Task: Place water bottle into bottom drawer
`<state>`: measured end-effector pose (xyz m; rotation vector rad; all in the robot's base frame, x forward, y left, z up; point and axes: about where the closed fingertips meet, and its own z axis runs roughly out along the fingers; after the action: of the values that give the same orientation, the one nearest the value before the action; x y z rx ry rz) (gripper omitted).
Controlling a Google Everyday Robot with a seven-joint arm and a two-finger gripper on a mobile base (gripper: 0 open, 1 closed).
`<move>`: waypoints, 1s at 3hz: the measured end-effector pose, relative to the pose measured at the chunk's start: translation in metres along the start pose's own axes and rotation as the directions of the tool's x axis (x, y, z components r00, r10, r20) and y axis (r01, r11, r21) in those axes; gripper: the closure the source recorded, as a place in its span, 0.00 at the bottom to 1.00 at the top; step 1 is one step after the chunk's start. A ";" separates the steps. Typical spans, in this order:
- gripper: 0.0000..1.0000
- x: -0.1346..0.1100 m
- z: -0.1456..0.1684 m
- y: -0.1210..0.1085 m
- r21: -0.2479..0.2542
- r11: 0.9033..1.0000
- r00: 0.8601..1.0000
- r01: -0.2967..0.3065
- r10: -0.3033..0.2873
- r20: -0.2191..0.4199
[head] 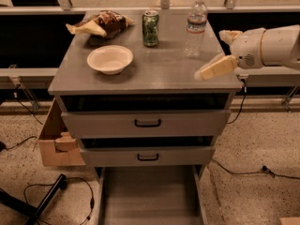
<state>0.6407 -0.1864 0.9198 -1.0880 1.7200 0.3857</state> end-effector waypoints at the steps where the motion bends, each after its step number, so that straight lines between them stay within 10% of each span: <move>1: 0.00 0.000 0.000 0.000 0.000 1.000 1.000 0.000 0.000 0.000; 3: 0.00 -0.012 -0.016 -0.059 0.085 0.995 0.994 -0.045 0.036 0.104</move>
Offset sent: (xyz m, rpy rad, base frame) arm 0.0270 -0.0252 0.0126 0.0850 -0.0316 -0.0116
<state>0.6805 -0.2236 0.9505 -0.9558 1.6548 0.3816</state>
